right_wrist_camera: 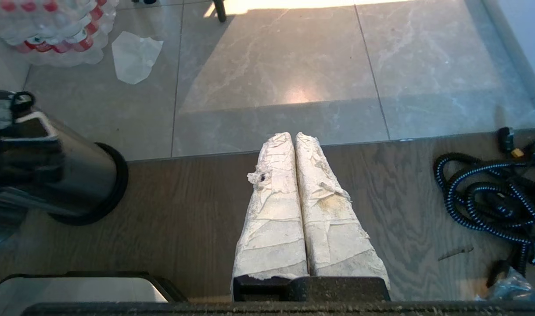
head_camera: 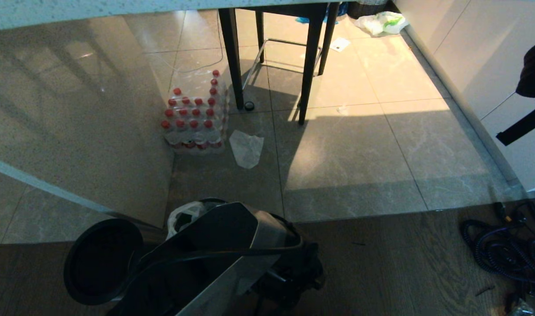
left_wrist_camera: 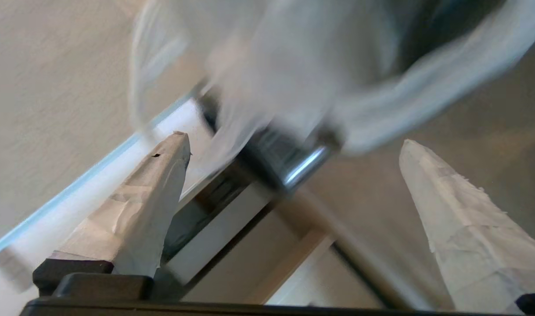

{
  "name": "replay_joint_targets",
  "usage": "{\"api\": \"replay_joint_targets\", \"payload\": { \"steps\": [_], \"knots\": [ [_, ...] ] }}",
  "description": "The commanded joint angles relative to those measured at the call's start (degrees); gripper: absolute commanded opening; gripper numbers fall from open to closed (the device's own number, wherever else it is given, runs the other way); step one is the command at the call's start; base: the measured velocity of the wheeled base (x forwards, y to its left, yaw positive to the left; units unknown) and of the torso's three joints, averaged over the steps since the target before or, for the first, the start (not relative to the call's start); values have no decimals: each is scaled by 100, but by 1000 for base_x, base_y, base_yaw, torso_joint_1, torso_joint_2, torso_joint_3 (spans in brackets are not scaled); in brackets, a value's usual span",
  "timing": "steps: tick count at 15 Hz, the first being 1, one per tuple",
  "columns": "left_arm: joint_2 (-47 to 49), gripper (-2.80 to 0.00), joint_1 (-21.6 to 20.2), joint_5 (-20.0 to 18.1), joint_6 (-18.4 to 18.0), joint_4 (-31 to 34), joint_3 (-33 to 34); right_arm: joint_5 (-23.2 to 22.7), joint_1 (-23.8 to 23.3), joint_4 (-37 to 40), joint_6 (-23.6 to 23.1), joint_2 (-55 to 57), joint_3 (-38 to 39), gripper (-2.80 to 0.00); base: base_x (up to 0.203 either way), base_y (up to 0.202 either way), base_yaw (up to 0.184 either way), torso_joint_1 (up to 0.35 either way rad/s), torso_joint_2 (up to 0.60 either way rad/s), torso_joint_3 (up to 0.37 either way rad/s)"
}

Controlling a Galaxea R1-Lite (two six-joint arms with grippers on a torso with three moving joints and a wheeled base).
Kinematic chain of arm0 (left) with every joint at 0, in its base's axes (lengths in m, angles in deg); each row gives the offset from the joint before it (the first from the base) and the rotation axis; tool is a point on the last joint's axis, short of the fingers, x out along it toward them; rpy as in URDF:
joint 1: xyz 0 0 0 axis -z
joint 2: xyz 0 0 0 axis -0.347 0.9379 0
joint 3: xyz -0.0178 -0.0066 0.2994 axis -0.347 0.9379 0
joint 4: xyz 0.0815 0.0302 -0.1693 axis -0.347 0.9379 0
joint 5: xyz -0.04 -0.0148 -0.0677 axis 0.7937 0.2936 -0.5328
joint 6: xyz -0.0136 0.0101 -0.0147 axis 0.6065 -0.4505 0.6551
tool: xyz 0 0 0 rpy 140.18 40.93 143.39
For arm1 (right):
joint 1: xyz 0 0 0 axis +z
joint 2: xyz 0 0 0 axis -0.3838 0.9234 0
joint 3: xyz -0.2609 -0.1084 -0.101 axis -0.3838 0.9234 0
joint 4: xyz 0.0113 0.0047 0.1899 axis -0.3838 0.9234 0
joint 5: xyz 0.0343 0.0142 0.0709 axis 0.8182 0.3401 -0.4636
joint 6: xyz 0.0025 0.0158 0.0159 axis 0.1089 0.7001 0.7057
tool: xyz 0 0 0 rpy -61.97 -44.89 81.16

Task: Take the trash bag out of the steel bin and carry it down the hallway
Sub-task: Pick up the trash bag

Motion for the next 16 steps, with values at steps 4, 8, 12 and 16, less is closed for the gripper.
{"api": "replay_joint_targets", "payload": {
  "steps": [4, 8, 12, 16],
  "knots": [
    [-28, 0, 111, -64, 116, 285, 101, -2, 2, -11, -4, -2, 211, -280, 0, 0, 0, 0, 0, 0],
    [310, 0, 221, -304, 116, 258, -782, -2, 2, -2, -4, -2, 211, -280, 0, 0, 0, 0, 0, 0],
    [536, 0, 397, -673, -57, -233, -953, -2, 2, -2, -13, -2, 211, -280, 0, 0, 0, 0, 0, 0],
    [534, 0, 381, -669, -138, -459, -954, -2, 2, -4, -4, -2, 211, -280, 0, 0, 0, 0, 0, 0]
  ]
}}
